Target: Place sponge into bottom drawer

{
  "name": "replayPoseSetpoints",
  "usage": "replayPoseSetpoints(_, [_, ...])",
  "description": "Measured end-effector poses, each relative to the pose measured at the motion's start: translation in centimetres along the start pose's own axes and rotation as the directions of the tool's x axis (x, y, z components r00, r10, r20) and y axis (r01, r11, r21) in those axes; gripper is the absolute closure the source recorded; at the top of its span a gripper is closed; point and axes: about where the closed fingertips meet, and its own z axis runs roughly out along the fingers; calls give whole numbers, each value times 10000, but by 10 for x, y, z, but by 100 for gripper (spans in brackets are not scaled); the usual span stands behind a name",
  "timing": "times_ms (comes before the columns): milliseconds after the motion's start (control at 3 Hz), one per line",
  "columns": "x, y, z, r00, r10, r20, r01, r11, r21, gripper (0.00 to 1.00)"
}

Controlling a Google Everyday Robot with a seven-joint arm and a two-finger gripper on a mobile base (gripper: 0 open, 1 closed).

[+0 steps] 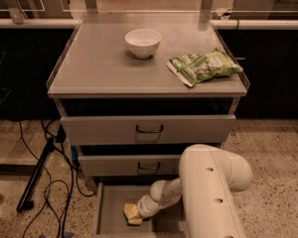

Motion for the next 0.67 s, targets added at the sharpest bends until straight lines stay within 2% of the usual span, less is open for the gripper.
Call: replayPoseSetpoints(667, [0, 0, 0, 10000, 0, 0, 0, 10000, 0, 39])
